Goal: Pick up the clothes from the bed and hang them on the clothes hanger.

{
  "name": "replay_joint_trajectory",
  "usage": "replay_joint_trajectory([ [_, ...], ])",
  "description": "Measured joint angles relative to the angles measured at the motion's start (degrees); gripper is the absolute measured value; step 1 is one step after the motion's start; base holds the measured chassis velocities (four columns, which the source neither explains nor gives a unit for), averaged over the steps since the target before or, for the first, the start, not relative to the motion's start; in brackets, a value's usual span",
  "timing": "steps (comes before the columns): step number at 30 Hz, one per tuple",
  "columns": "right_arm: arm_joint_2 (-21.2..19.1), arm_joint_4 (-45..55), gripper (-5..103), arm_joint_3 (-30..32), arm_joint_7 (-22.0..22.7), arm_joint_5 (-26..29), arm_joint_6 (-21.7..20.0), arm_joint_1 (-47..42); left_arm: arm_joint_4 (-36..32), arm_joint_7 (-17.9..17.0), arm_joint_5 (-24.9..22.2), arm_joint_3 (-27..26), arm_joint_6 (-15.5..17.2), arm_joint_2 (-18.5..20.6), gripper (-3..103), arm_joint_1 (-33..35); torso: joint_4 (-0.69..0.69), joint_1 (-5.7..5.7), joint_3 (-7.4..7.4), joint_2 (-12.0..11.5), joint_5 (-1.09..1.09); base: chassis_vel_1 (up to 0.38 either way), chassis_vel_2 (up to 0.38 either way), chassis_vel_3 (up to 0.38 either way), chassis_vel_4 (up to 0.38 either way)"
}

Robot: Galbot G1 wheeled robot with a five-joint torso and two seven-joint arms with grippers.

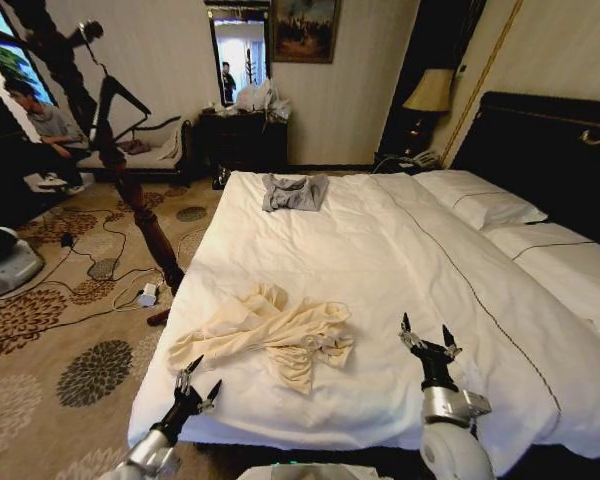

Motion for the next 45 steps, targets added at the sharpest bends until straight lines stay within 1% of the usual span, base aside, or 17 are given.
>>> replay_joint_trajectory([
  [6,-0.45,-0.14,100,0.27,0.00,-0.10,-0.17,-0.12,5.24,-3.99,3.70,1.59,1.41,-6.09,100,-6.49,0.00,0.00,0.00,0.00,0.01,0.000,0.000,0.000,0.000],
  [9,-0.52,-0.14,100,0.29,-0.01,-0.10,-0.26,-0.13,5.74,-4.26,3.19,1.95,2.11,-6.60,103,-7.44,0.01,0.00,0.00,0.00,0.02,0.000,0.000,0.000,0.000],
  [10,-0.52,-0.15,100,0.29,-0.01,-0.15,-0.34,-0.14,6.01,-4.26,1.93,2.40,2.33,-6.64,96,-8.11,0.00,0.00,0.00,0.00,0.00,0.000,0.000,0.000,0.000],
  [13,-0.51,-0.17,100,0.19,-0.01,-0.27,-0.46,-0.17,5.63,-3.65,-1.90,3.48,2.71,-6.13,90,-8.49,-0.01,0.01,0.00,0.00,-0.01,0.000,0.000,0.000,0.000],
  [16,-0.44,-0.23,100,-0.03,-0.01,-0.51,-0.75,-0.01,3.62,-2.90,-8.57,5.02,3.71,-4.50,74,-8.20,-0.01,0.01,0.01,0.00,0.00,0.000,0.000,0.000,0.000],
  [18,-0.40,-0.24,100,-0.13,-0.01,-0.62,-0.86,0.06,2.97,-2.62,-10.75,5.38,3.91,-3.86,74,-8.09,-0.01,0.00,0.00,0.00,-0.01,0.000,0.000,0.000,0.000],
  [22,-0.20,-0.09,100,-0.55,-0.01,-1.05,-1.15,0.20,1.37,-1.75,-19.02,6.23,4.30,-1.72,53,-8.10,0.00,0.01,0.01,0.00,-0.01,0.000,0.000,0.000,0.000],
  [24,-0.18,-0.04,100,-0.58,-0.01,-1.10,-1.18,0.20,1.03,-1.58,-20.13,6.23,4.45,-1.43,53,-8.12,0.00,0.01,0.01,0.00,-0.01,0.000,0.000,0.000,0.000],
  [28,-0.23,0.38,100,-0.59,-0.01,-1.32,-1.24,-0.12,-2.49,0.55,-25.87,6.04,4.65,-0.04,31,-8.13,0.00,0.01,0.00,0.00,-0.01,0.000,0.000,0.000,0.000],
  [29,-0.23,0.38,100,-0.59,-0.01,-1.32,-1.24,-0.12,-2.49,0.55,-25.87,6.04,4.65,-0.04,31,-8.13,0.00,0.01,0.00,0.00,-0.01,0.000,0.000,0.000,0.000],
  [31,-0.31,0.58,100,-0.57,-0.01,-1.36,-1.24,-0.30,-5.92,1.55,-30.56,6.52,5.93,1.10,20,-7.87,-0.01,0.01,0.00,0.00,-0.01,0.000,0.000,0.000,0.000],
  [34,-0.56,0.79,100,-0.58,-0.03,-1.42,-1.41,-0.36,-14.21,3.73,-43.04,7.00,11.40,4.54,10,-7.06,0.00,0.01,0.00,0.00,-0.01,0.000,0.000,0.000,0.000],
  [35,-0.56,0.79,100,-0.58,-0.03,-1.42,-1.41,-0.36,-14.21,3.73,-43.04,7.00,11.40,4.54,10,-7.06,0.00,0.01,0.00,0.00,-0.01,0.000,0.000,0.000,0.000],
  [39,-1.87,0.86,100,-1.70,-0.36,1.26,-2.98,0.19,-26.55,3.83,-61.54,3.83,21.68,11.83,1,-8.05,0.00,0.00,0.00,0.00,0.01,0.000,0.000,0.000,0.000],
  [40,-1.87,0.86,100,-1.70,-0.36,1.26,-2.98,0.19,-26.55,3.83,-61.54,3.83,21.68,11.83,1,-8.05,0.00,0.00,0.00,0.00,0.01,0.000,0.000,0.000,0.000],
  [43,-3.95,2.20,100,-3.61,-0.17,12.15,-6.57,1.30,-31.91,0.33,-75.51,-2.13,29.21,18.04,1,-9.14,-0.01,0.01,0.00,0.00,-0.01,0.000,0.000,0.000,0.000],
  [45,-5.15,3.01,100,-4.44,-0.46,18.27,-7.94,1.89,-32.27,-1.11,-79.66,-5.73,30.58,20.16,1,-8.73,0.00,0.01,0.00,0.00,0.01,0.000,0.000,0.000,0.000],
])
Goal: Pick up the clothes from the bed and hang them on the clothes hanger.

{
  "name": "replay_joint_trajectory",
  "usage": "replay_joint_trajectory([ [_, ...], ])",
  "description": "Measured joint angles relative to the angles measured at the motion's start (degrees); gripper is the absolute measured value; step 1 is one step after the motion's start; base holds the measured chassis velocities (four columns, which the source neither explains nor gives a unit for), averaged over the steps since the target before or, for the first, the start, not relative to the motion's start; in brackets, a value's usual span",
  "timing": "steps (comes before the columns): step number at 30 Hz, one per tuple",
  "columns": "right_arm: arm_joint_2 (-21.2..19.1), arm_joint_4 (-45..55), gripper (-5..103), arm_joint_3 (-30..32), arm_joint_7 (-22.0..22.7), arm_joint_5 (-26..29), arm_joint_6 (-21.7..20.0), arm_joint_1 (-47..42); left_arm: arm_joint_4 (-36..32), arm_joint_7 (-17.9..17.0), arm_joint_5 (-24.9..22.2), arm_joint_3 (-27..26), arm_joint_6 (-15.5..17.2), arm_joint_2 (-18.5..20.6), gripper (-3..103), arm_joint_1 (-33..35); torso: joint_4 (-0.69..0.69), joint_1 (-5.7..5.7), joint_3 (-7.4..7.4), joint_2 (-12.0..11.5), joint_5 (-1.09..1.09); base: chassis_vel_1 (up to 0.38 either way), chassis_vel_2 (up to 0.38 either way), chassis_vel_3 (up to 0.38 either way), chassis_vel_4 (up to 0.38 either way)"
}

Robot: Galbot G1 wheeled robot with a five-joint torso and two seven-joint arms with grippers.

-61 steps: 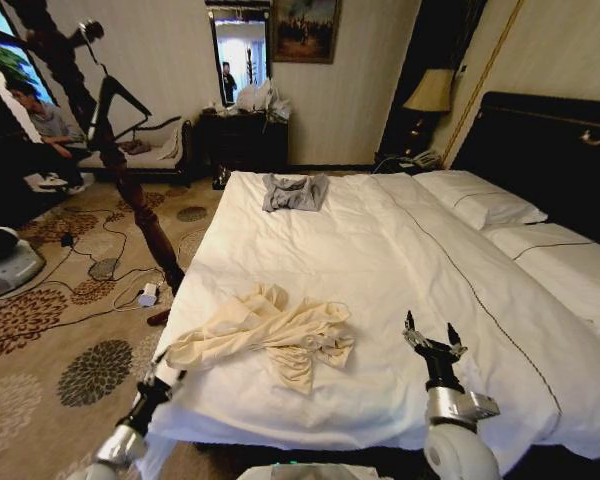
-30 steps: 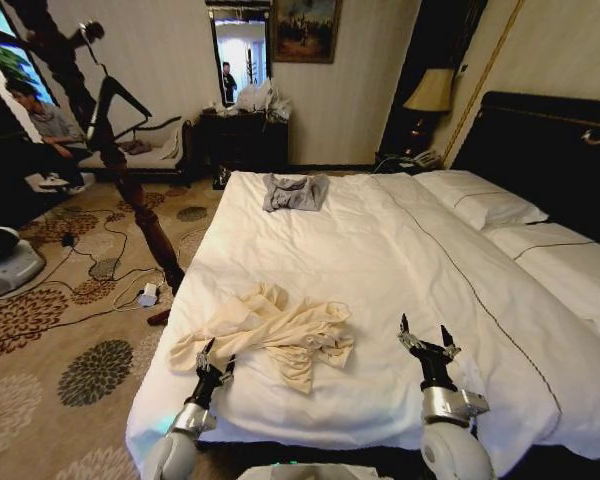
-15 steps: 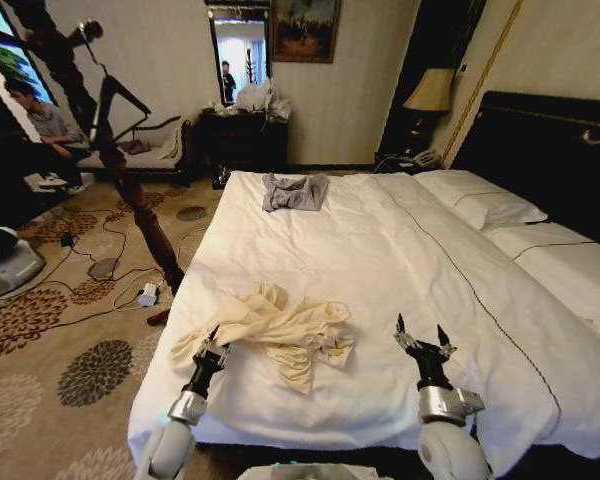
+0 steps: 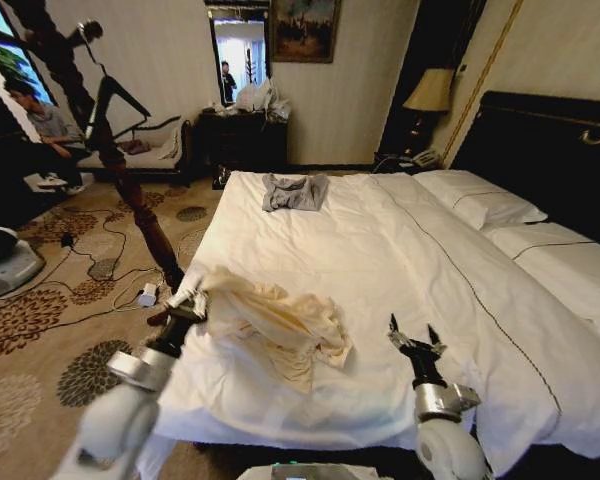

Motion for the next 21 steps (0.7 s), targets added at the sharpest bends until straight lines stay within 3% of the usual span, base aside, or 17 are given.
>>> replay_joint_trajectory([
  [2,-1.14,0.48,100,-0.67,-0.48,3.28,-0.89,0.43,1.44,-1.10,-1.06,-2.26,0.36,0.73,1,0.61,-0.01,0.00,0.00,0.00,-0.01,0.000,0.000,0.000,0.000],
  [5,-3.29,1.23,100,-2.76,-1.25,6.46,-2.37,1.13,9.62,-3.02,2.84,-3.04,0.36,-0.39,1,1.47,0.02,0.00,0.00,0.00,-0.04,0.000,0.000,0.000,0.000],
  [6,-3.29,1.23,100,-2.76,-1.25,6.46,-2.37,1.13,9.62,-3.02,2.84,-3.04,0.36,-0.39,1,1.47,0.02,0.00,0.00,0.00,-0.04,0.000,0.000,0.000,0.000],
  [10,-7.63,1.03,100,-6.96,-1.01,8.05,-6.11,3.93,20.37,-6.11,13.09,-1.59,0.67,-4.69,1,2.03,0.02,0.00,0.00,0.00,-0.04,0.000,0.000,0.000,0.000],
  [16,-12.73,0.74,100,-8.92,-0.18,13.69,-11.24,5.24,23.17,-6.74,18.50,0.26,1.46,-5.11,1,4.51,0.04,0.00,0.00,0.00,0.00,0.000,0.000,0.000,0.000],
  [17,-14.04,1.17,100,-9.34,0.87,16.25,-12.84,5.40,23.93,-6.62,20.97,0.86,1.00,-4.74,1,5.18,-0.05,0.00,0.00,0.00,0.00,0.000,0.000,0.000,0.000],
  [21,-15.20,1.36,100,-11.48,4.37,21.33,-16.28,8.55,24.65,-6.33,23.81,1.04,-0.87,-5.65,1,6.20,0.00,0.00,0.00,0.00,-0.02,0.000,0.000,0.000,0.000],
])
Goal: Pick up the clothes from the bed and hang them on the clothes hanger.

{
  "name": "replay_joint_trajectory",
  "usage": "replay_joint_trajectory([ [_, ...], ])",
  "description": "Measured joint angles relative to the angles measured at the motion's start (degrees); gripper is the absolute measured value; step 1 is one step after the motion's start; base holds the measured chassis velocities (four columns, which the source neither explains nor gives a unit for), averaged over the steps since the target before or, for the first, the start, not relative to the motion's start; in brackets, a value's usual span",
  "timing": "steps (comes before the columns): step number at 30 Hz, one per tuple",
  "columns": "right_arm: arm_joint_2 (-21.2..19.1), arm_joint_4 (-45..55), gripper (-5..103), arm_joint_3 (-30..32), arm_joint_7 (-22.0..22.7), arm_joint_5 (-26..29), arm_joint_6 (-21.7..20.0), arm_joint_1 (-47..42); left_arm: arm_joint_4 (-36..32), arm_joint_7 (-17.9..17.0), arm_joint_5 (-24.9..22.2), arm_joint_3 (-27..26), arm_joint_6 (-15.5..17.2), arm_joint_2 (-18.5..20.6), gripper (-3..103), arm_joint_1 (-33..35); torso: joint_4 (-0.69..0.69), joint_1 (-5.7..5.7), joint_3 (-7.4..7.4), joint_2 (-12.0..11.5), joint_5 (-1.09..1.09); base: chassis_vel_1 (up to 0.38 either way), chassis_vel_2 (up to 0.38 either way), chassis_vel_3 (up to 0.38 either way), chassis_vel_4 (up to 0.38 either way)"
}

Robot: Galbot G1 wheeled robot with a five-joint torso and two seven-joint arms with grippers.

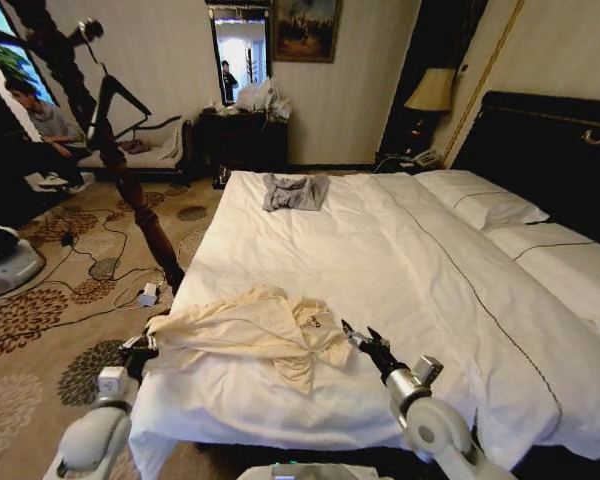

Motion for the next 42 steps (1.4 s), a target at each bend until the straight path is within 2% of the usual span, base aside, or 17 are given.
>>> replay_joint_trajectory([
  [3,1.25,-1.57,100,-2.41,5.08,8.58,-2.87,4.38,-0.64,0.15,1.24,-0.01,-1.06,-1.15,1,1.01,0.01,0.00,0.00,-0.01,0.03,0.000,0.000,0.000,0.000],
  [4,1.25,-1.57,100,-2.41,5.08,8.58,-2.87,4.38,-0.64,0.15,1.24,-0.01,-1.06,-1.15,1,1.01,0.01,0.00,0.00,-0.01,0.03,0.000,0.000,0.000,0.000],
  [6,2.15,-1.63,100,-4.68,8.52,13.55,-5.48,7.09,-1.18,0.24,2.31,-0.22,-1.65,-1.33,1,1.51,-0.02,0.00,0.00,0.00,0.02,0.000,0.000,0.000,0.000],
  [7,2.00,-2.36,100,-6.05,9.00,14.02,-6.03,8.32,-1.29,0.34,2.93,-0.36,-2.15,-1.28,1,1.73,-0.01,0.00,0.00,0.00,0.01,0.000,0.000,0.000,0.000],
  [12,1.15,-7.79,100,-11.83,9.68,14.79,-6.36,14.94,-1.63,0.95,4.61,-1.37,-4.24,-0.24,1,3.41,0.00,0.01,0.00,-0.01,0.03,0.000,0.000,0.000,0.000],
  [21,1.08,-9.10,100,-18.07,10.29,16.39,-6.60,23.33,-0.97,0.92,5.24,-1.91,-5.01,0.25,1,4.03,0.01,0.01,0.00,-0.01,0.01,0.000,0.000,0.000,0.000],
  [32,-1.35,-8.29,100,-25.01,9.52,13.16,-8.98,26.33,-0.63,0.37,5.55,-1.26,-4.95,-0.79,1,3.03,0.00,0.00,0.01,-0.01,0.01,0.000,0.000,0.000,0.000],
  [34,-1.07,-8.73,103,-25.76,9.53,12.11,-9.58,26.51,-0.47,0.25,5.66,-0.95,-4.95,-1.02,1,2.89,0.00,0.00,0.00,-0.01,0.01,0.000,0.000,0.000,0.000],
  [37,-0.39,-9.63,89,-26.22,9.65,11.03,-9.55,26.46,-0.41,0.20,5.64,-0.93,-4.96,-0.89,1,2.72,0.00,0.00,0.00,0.00,0.01,0.000,0.000,0.000,0.000],
  [40,-0.10,-9.86,84,-26.22,9.59,10.56,-9.38,26.33,-0.49,0.12,5.43,-1.02,-4.98,-0.76,1,2.68,0.00,0.00,0.00,0.00,0.02,0.000,0.000,0.000,0.000],
  [42,0.18,-10.01,73,-26.22,9.33,10.08,-9.08,26.23,-0.51,0.06,5.27,-1.09,-5.10,-0.69,1,2.65,0.00,0.00,0.00,-0.01,0.02,0.000,0.000,0.000,0.000],
])
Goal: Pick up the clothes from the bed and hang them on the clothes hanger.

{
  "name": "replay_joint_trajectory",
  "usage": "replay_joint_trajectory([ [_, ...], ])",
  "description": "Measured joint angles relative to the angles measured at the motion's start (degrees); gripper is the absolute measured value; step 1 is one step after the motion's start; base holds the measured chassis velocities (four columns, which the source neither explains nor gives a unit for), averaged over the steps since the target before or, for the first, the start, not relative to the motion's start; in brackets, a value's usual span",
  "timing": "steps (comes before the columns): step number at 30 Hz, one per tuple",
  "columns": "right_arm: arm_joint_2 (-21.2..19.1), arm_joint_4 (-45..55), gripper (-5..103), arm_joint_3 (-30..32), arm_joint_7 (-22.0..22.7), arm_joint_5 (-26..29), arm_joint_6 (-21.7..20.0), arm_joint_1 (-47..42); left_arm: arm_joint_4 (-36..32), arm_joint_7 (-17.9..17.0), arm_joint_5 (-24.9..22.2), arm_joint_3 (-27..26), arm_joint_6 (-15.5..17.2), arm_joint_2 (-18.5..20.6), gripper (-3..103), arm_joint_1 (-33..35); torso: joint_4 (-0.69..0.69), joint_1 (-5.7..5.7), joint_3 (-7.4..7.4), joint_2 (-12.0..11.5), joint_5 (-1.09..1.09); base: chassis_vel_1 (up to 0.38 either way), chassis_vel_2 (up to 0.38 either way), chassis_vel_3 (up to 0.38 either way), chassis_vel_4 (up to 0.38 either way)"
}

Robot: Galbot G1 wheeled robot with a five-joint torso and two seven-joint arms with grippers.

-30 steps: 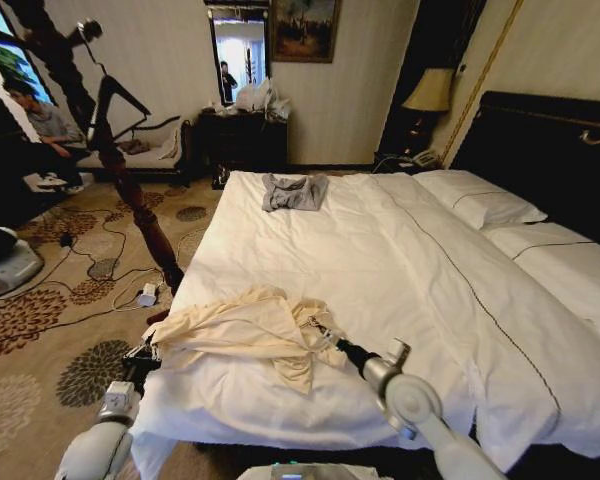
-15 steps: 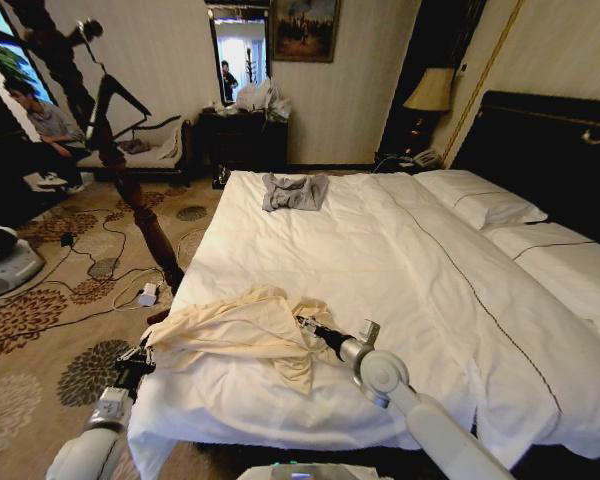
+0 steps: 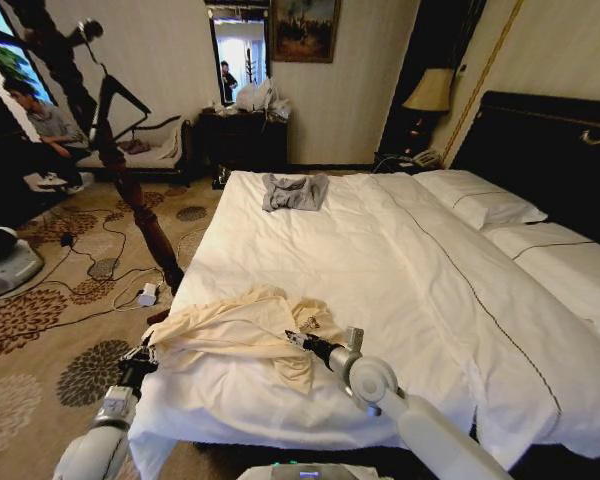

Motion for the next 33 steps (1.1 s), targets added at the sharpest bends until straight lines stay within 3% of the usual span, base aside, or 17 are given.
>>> replay_joint_trajectory([
  [8,-0.12,0.05,46,-0.24,-2.08,-3.72,0.63,-0.15,0.14,-0.18,-0.13,0.03,-0.63,-0.20,1,-0.16,0.01,0.00,0.00,0.00,0.00,0.000,0.000,0.000,0.000],
  [10,-0.55,-0.30,41,-0.37,-3.66,-6.35,1.40,-0.35,0.11,-0.20,-0.19,0.11,-0.69,-0.19,1,-0.16,0.01,0.00,0.00,0.00,0.00,0.000,0.000,0.000,0.000],
  [14,-1.95,-0.58,19,-0.41,-10.05,-12.03,3.40,-1.65,-0.03,-0.42,-0.50,0.54,-0.90,-0.94,1,-0.66,0.00,0.00,0.00,0.00,0.00,0.000,0.000,0.000,0.000],
  [16,-2.02,-0.36,19,-0.37,-11.16,-12.69,3.49,-2.05,-0.06,-0.52,-0.51,0.73,-0.90,-1.34,1,-0.86,0.00,0.00,0.00,0.00,0.00,0.000,0.000,0.000,0.000],
  [19,-2.00,0.27,3,-0.32,-13.12,-13.98,3.37,-3.01,-0.31,-0.69,-0.50,1.19,-0.84,-2.11,1,-1.12,0.00,0.00,0.00,0.00,0.00,0.000,0.000,0.000,0.000],
  [28,-1.80,2.09,0,2.61,-16.19,-14.63,5.41,-3.75,-1.32,-0.95,-1.65,0.79,-0.51,-1.95,1,-1.12,0.01,0.00,0.00,0.00,0.00,0.000,0.000,0.000,0.000],
  [29,-1.69,2.48,0,3.63,-16.79,-14.74,5.95,-3.47,-1.95,-0.99,-3.12,0.78,-0.05,-1.95,1,-1.23,0.00,0.00,0.00,0.00,0.00,0.000,0.000,0.000,0.000],
  [31,-1.30,4.57,0,8.50,-18.07,-13.09,7.30,-0.55,-5.36,-0.92,-12.04,0.79,2.13,-1.86,1,-2.27,0.02,0.00,0.00,0.00,0.00,0.000,0.000,0.000,0.000],
  [32,-1.30,4.57,0,8.50,-18.07,-13.09,7.30,-0.55,-5.36,-0.92,-12.04,0.79,2.13,-1.86,1,-2.27,0.02,0.00,0.00,0.00,0.00,0.000,0.000,0.000,0.000],
  [33,-1.29,5.76,0,10.84,-18.10,-10.96,7.49,1.09,-7.01,-0.56,-15.70,0.76,2.64,-1.70,1,-2.91,0.03,0.00,0.00,0.00,0.00,0.000,0.000,0.000,0.000],
])
